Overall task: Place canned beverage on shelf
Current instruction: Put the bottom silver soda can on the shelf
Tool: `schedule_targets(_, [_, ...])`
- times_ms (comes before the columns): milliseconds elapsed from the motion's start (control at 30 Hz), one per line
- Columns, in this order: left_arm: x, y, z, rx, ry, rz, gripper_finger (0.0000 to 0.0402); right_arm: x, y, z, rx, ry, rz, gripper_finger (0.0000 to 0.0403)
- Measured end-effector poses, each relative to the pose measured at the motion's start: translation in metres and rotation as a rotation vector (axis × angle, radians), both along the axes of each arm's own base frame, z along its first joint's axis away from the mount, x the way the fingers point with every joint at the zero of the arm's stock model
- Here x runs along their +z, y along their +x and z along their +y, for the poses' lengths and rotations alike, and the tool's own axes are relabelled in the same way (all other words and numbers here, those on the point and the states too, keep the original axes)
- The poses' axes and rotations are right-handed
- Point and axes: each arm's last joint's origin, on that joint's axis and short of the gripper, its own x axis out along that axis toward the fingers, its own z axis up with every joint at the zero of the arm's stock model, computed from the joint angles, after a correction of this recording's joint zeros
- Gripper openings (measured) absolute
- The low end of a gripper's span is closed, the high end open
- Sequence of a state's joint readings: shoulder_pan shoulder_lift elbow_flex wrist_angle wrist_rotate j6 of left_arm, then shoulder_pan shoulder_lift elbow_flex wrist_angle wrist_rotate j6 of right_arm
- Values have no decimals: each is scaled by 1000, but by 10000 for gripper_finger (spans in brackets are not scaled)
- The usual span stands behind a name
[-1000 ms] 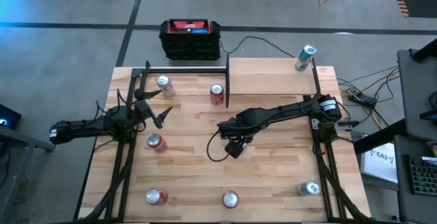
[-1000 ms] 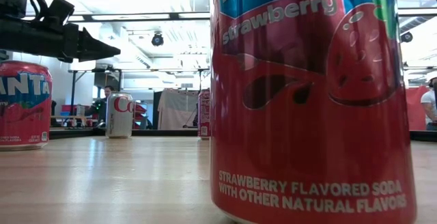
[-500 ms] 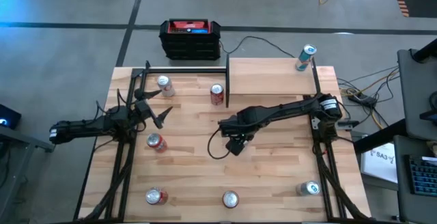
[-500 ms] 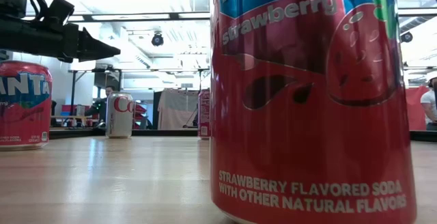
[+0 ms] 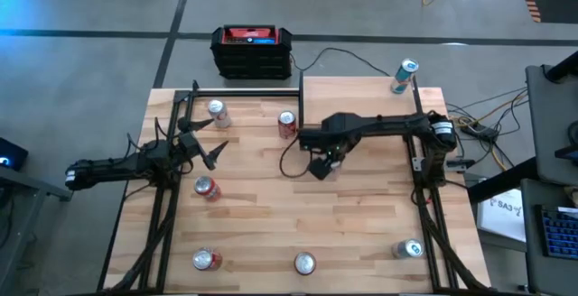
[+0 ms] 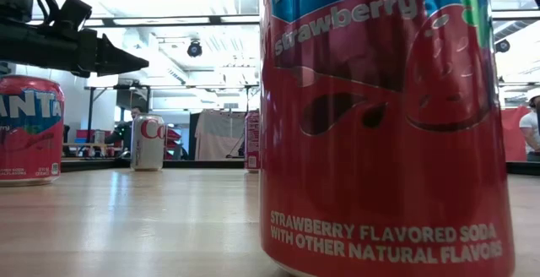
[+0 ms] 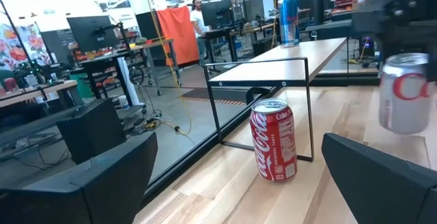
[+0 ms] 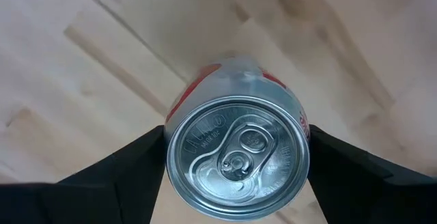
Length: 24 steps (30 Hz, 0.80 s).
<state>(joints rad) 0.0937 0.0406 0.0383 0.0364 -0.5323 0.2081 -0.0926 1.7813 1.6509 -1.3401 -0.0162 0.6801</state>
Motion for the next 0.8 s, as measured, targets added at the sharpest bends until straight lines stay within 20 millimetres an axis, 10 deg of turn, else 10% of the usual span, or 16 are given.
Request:
schedule_targets(400, [0, 0, 0, 0, 0, 1, 399, -11, -13, -61, -139, 41, 17, 297])
schedule_targets(800, [0, 0, 0, 0, 0, 1, 399, -25, -13, -74, -178, 63, -43, 297])
